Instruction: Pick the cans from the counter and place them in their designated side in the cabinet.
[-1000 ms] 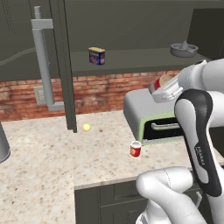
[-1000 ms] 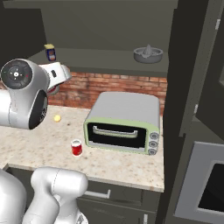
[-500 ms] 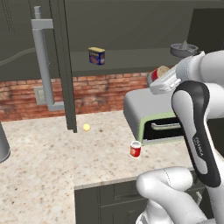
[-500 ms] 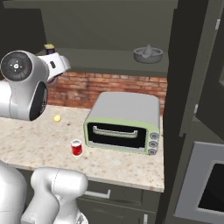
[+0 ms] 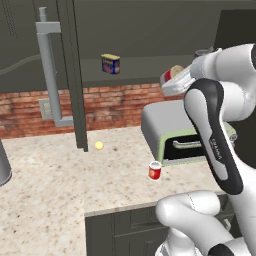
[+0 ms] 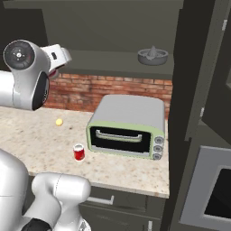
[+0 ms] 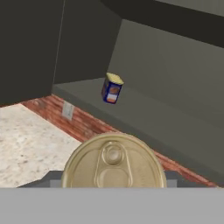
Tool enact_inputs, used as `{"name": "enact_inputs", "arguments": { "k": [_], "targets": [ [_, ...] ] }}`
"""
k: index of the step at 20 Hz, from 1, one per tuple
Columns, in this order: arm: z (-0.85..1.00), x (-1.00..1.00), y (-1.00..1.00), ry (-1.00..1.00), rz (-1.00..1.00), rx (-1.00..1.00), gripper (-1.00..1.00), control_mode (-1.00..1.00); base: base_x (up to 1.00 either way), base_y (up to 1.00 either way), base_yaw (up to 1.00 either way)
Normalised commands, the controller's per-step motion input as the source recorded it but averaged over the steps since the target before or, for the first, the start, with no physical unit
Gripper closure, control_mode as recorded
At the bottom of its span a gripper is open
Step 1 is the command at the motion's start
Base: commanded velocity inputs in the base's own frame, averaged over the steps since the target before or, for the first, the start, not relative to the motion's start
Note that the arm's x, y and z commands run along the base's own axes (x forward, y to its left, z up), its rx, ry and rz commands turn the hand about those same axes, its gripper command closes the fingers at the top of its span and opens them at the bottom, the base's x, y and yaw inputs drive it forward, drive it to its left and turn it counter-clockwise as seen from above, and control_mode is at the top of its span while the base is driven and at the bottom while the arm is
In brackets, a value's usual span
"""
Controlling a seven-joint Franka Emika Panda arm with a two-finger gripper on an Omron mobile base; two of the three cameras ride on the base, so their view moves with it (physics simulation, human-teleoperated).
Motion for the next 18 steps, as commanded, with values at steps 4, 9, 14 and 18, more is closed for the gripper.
{"name": "enact_inputs", "arguments": {
  "k": [4, 9, 14, 18],
  "targets": [
    [0.14, 0.31, 0.18, 0.0, 0.0, 0.0, 1.0, -1.0, 0.0, 0.0, 0.0],
    [0.1, 0.26, 0.05, 0.0, 0.01, 0.0, 1.0, -1.0, 0.0, 0.0, 0.0],
    [0.05, 0.34, 0.03, 0.0, 0.01, 0.0, 1.0, -1.0, 0.0, 0.0, 0.0],
    [0.05, 0.37, 0.03, 0.0, 0.01, 0.0, 1.0, -1.0, 0.0, 0.0, 0.0]
  ]
}}
